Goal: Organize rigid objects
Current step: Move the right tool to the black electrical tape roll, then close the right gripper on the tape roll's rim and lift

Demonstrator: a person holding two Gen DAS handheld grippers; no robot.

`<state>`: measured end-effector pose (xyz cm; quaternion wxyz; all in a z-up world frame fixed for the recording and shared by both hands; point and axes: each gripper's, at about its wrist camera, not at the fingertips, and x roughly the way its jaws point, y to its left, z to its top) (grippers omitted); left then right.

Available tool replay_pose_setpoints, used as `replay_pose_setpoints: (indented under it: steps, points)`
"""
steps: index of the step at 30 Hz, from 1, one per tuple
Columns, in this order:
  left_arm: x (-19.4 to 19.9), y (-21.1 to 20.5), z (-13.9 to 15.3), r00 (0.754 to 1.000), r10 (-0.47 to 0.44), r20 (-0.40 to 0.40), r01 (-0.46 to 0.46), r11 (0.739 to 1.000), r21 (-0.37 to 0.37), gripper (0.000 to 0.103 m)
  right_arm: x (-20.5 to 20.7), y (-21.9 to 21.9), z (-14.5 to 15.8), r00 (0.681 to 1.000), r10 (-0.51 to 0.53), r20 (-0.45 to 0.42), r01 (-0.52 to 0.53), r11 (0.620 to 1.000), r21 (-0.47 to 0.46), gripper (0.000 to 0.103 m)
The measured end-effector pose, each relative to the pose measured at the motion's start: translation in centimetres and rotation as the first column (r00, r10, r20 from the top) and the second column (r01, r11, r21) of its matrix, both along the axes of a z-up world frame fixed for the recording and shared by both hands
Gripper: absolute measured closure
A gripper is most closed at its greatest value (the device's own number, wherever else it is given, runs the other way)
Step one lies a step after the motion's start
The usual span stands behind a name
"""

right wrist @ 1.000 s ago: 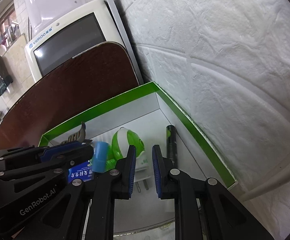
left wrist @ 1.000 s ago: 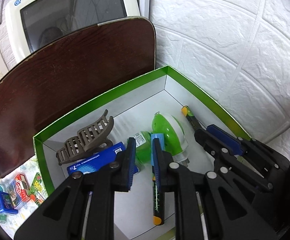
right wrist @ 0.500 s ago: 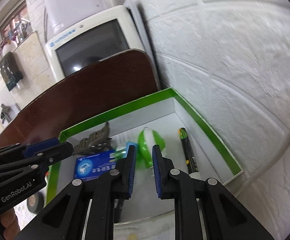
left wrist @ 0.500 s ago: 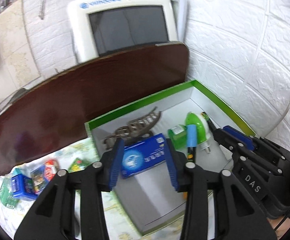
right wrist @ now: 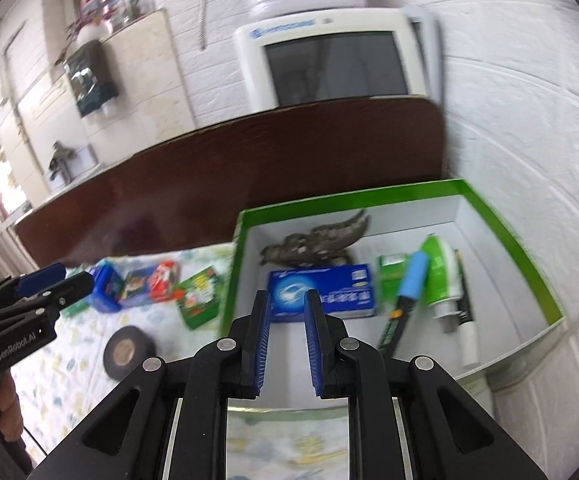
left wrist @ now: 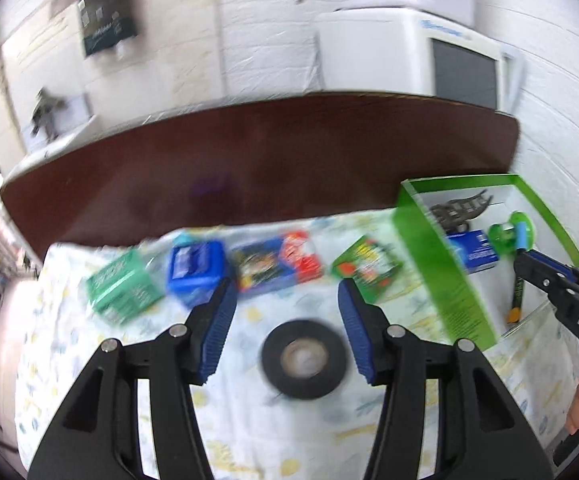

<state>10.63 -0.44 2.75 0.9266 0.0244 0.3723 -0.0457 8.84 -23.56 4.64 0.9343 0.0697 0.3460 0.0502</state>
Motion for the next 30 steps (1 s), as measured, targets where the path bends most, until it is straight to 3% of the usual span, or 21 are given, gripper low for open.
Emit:
replay_pose_setpoints:
  steps: [5, 12, 20, 22, 26, 30]
  points:
    - [-0.9, 3.3, -2.7, 0.996, -0.010, -0.087, 0.004, 0.998, -0.069, 0.054, 0.6, 4.6, -1.6, 0.991, 0.114, -0.072, -0.112, 0.993, 0.031, 0.085]
    - [-1.3, 4.0, -5.6, 0.991, -0.068, -0.112, 0.058, 0.994, -0.097, 0.054, 1.8, 10.9, -4.5, 0.955, 0.244, -0.171, -0.232, 0.969, 0.091, 0.085]
    - [0.7, 4.6, -7.7, 0.981, -0.114, -0.157, 0.083, 0.978, -0.193, 0.058, 4.2, 13.5, -7.3, 0.935, 0.232, -0.268, -0.204, 0.971, 0.128, 0.085]
    - [1.2, 4.6, -8.0, 0.977, -0.130, -0.168, 0.093, 0.973, -0.213, 0.068, 4.8, 14.0, -7.9, 0.927, 0.236, -0.293, -0.201, 0.969, 0.144, 0.084]
    - [2.0, 4.9, -8.7, 0.969, -0.161, -0.186, 0.105, 0.955, -0.278, 0.072, 5.4, 13.8, -8.8, 0.928, 0.206, -0.309, -0.161, 0.973, 0.166, 0.073]
    - [1.9, 4.9, -8.8, 0.966, -0.179, -0.186, 0.119, 0.948, -0.295, 0.074, 5.6, 13.4, -9.0, 0.925, 0.212, -0.315, -0.154, 0.968, 0.199, 0.071]
